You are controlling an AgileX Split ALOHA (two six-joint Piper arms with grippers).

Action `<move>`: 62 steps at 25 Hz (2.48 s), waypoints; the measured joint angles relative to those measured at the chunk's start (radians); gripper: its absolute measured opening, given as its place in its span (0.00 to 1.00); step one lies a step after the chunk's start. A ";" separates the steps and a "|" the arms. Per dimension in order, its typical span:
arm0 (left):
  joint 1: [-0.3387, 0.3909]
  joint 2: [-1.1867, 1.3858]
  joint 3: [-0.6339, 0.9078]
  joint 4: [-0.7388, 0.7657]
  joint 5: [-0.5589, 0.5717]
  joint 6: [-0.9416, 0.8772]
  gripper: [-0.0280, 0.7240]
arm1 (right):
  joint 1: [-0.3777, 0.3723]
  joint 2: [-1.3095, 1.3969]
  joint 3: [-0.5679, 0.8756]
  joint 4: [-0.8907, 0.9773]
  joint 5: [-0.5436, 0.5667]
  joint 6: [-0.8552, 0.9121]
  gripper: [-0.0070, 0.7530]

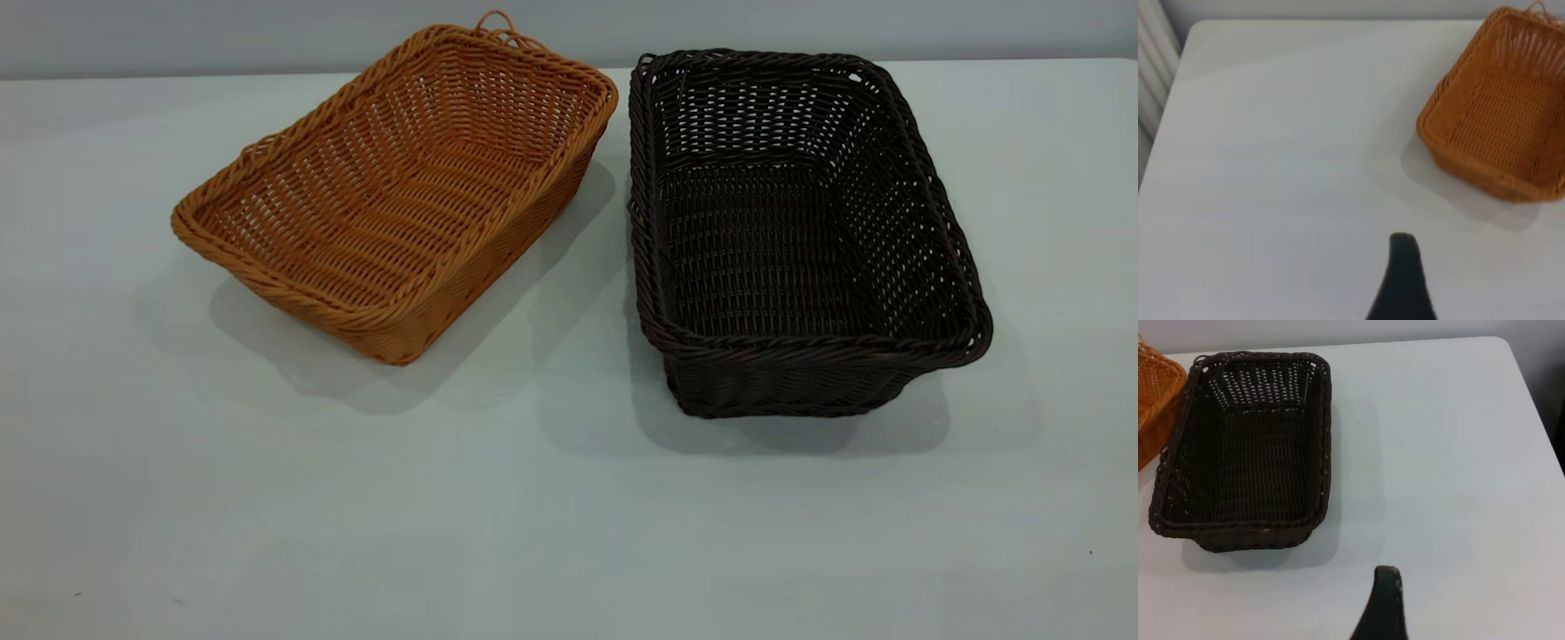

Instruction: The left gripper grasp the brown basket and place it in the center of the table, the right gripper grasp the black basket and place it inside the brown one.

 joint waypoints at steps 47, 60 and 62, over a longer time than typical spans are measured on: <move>-0.207 2.121 -1.115 -0.043 -0.522 0.363 0.74 | 0.000 0.947 -0.080 0.283 -0.145 -0.061 0.79; -0.212 2.168 -1.141 -0.058 -0.524 0.366 0.15 | 0.003 1.418 -0.084 0.811 -0.209 -0.346 0.77; -0.211 2.149 -1.141 -0.063 -0.510 0.364 0.15 | 0.022 1.488 -0.088 0.863 -0.237 -0.358 0.77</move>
